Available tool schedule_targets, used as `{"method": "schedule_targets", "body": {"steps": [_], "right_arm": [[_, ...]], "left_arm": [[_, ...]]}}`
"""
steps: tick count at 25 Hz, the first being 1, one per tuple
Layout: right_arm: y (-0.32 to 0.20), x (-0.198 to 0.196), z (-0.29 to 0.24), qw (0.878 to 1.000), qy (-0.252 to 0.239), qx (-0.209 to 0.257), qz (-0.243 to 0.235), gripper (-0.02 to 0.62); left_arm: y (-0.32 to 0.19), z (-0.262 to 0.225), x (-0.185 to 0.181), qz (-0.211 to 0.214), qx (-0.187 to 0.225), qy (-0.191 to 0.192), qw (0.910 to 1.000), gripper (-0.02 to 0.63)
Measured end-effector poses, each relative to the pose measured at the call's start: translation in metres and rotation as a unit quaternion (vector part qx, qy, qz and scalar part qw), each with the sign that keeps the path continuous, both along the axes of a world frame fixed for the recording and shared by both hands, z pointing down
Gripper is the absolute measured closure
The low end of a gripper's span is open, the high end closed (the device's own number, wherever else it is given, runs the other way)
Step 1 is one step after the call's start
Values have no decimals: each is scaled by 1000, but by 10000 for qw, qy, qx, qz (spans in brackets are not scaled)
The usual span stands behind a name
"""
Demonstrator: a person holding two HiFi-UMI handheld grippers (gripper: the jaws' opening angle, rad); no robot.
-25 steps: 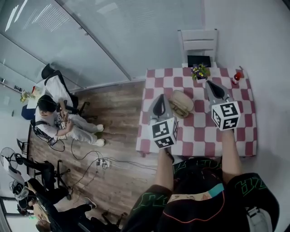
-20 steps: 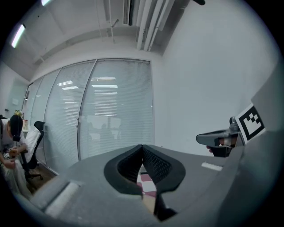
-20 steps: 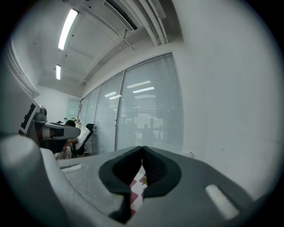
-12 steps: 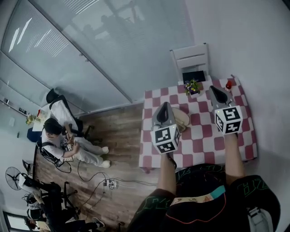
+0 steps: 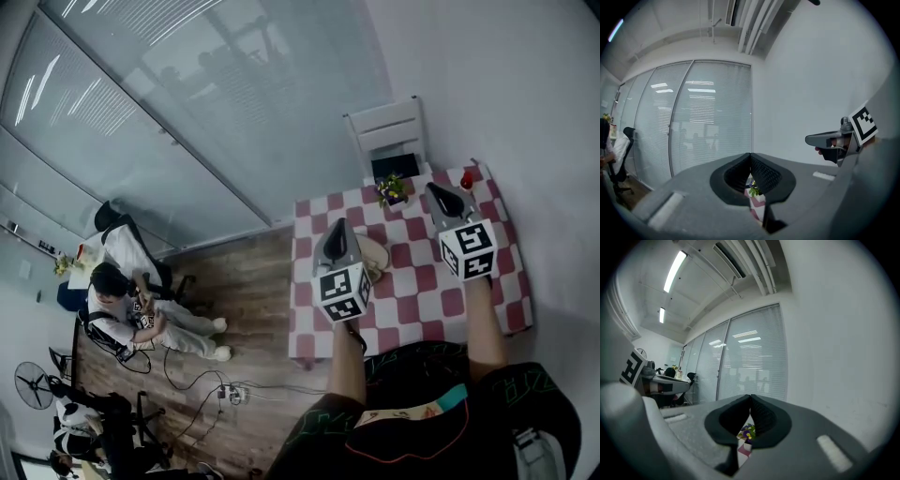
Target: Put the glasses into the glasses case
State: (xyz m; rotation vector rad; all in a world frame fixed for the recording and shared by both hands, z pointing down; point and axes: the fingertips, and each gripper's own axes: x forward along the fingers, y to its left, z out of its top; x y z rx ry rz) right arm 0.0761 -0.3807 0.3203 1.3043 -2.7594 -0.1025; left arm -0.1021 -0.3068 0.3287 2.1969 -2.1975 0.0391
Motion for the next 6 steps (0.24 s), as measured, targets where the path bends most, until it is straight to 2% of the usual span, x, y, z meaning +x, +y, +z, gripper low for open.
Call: {"method": "schedule_targets", "body": {"steps": [6], "right_arm": [[5, -11, 6, 9997, 81, -38, -248, 591]], "left_arm": [[1, -2, -1, 31, 107, 46, 9999, 597]]}}
